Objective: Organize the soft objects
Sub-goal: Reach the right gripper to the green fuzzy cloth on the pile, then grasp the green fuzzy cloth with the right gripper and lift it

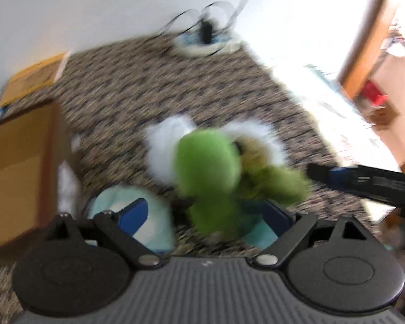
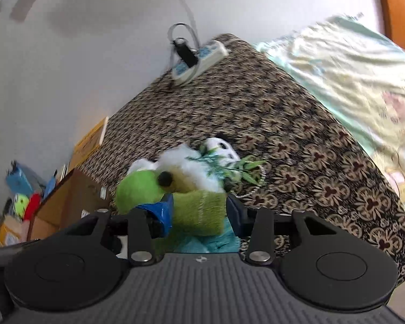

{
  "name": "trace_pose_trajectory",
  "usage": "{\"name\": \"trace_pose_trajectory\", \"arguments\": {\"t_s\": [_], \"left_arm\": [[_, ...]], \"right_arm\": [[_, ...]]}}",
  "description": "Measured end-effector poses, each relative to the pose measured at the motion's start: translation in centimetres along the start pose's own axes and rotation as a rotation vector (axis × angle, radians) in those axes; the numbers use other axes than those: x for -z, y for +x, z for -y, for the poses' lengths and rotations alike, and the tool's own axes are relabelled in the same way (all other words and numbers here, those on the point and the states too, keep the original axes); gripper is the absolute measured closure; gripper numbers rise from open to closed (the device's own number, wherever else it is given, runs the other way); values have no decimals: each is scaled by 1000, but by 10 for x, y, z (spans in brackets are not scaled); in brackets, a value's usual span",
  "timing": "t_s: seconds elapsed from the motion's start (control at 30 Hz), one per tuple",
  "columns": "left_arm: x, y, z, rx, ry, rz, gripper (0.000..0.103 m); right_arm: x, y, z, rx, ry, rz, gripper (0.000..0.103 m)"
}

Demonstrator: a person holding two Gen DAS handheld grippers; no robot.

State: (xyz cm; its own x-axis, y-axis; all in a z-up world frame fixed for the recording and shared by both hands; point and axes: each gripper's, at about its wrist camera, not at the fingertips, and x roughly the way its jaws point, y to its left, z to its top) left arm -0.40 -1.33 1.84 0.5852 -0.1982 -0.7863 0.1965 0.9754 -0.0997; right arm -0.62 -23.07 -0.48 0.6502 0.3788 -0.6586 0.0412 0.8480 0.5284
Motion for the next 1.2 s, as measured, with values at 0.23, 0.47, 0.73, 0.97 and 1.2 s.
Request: {"name": "trace_pose_trajectory", "arguments": {"t_s": [0.23, 0.47, 0.73, 0.97, 1.2], "left_arm": [[-2, 9, 27, 146, 130, 67, 30], [-1, 33, 36, 248, 98, -27, 75], [1, 21, 28, 285, 82, -1, 103], [1, -7, 33, 281, 136, 95, 103], [14, -2, 11, 299, 91, 70, 91]], "right_arm": [[-7, 16, 18, -46, 63, -48, 77], [-7, 30, 21, -98, 64, -120, 80], [-3, 19, 11, -219, -12, -83, 103], [-5, -2, -27, -264, -179, 14, 103], [-10, -2, -24, -218, -233, 95, 103]]}}
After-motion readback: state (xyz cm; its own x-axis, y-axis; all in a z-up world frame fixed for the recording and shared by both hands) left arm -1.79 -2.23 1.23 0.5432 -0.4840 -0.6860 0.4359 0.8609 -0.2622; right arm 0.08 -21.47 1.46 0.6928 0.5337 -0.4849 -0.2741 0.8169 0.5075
